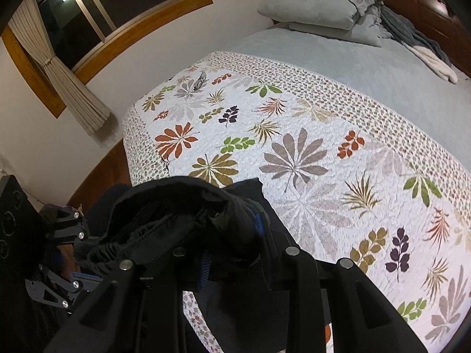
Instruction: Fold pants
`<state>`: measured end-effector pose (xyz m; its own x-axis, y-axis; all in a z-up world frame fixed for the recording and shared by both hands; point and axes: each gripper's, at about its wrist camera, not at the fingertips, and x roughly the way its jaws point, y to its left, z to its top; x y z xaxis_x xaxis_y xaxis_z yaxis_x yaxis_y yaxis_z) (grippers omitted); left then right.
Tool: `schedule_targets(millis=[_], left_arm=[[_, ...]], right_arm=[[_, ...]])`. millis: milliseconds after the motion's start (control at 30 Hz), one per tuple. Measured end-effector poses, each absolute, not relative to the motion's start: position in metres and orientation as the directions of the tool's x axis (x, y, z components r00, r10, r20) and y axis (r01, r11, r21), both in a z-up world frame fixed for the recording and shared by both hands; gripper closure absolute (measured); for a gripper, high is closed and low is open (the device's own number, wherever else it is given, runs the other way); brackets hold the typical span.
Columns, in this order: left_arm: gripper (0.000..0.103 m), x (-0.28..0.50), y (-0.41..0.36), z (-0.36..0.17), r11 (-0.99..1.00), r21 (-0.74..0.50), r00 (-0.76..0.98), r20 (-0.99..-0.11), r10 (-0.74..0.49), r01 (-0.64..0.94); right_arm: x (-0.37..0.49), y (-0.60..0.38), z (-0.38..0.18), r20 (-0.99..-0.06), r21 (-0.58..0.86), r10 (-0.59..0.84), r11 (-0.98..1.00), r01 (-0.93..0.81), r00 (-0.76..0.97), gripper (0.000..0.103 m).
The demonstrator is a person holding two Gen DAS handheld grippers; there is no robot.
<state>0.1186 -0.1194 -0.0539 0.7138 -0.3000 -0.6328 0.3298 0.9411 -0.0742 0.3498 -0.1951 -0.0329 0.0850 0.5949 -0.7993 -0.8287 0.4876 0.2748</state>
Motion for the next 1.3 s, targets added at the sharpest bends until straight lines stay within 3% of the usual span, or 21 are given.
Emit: schedule_targets(millis=[300, 1300], left_arm=[[0.081, 0.124, -0.155, -0.077, 0.925, -0.040, 0.671, -0.676, -0.304, 0.379], [0.082, 0.150, -0.206, -0.148, 0.889, -0.112, 0.515, -0.780, -0.355, 0.444]], right_arm=[[0.351, -0.229, -0.064, -0.798, 0.260, 0.595, 0.487, -0.834, 0.099, 0.074], [0.367, -0.275, -0.135, -0.843, 0.247, 0.535, 0.473, -0.846, 0.053, 0.075]])
